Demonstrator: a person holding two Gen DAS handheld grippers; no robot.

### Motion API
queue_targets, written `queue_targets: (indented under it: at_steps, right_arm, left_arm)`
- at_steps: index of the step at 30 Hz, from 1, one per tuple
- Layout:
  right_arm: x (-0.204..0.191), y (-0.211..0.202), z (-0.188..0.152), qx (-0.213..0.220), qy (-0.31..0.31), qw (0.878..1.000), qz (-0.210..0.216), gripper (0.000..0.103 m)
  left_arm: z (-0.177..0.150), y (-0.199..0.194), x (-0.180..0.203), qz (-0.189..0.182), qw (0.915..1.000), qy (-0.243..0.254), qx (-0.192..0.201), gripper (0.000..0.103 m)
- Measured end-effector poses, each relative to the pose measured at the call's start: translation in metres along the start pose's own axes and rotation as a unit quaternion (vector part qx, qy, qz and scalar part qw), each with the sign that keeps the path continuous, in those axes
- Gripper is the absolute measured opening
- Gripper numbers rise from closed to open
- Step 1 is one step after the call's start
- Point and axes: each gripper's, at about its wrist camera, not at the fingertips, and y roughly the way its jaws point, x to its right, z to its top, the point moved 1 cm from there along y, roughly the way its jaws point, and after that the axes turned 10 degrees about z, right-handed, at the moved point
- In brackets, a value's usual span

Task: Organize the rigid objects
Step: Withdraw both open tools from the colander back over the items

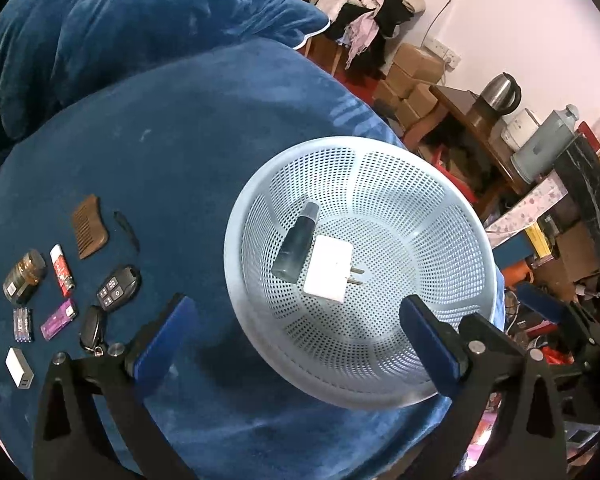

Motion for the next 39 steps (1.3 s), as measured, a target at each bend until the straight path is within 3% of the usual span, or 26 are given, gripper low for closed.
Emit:
queue_targets:
  at_steps: [21, 39]
  right_arm:
    - [-0.009, 0.003, -0.004, -0.016, 0.012, 1.0, -0.011, 0.103]
    - [-0.059, 0.012, -0.003, -0.026, -0.027, 0.999, -0.014, 0.103]
  left_arm:
    - [-0.01, -0.002, -0.022, -0.002, 0.9997, -0.015, -0.021, 0.103]
    - [-0.027, -0.013, -0.087, 0.009, 0.9981, -0.06, -0.012, 0.103]
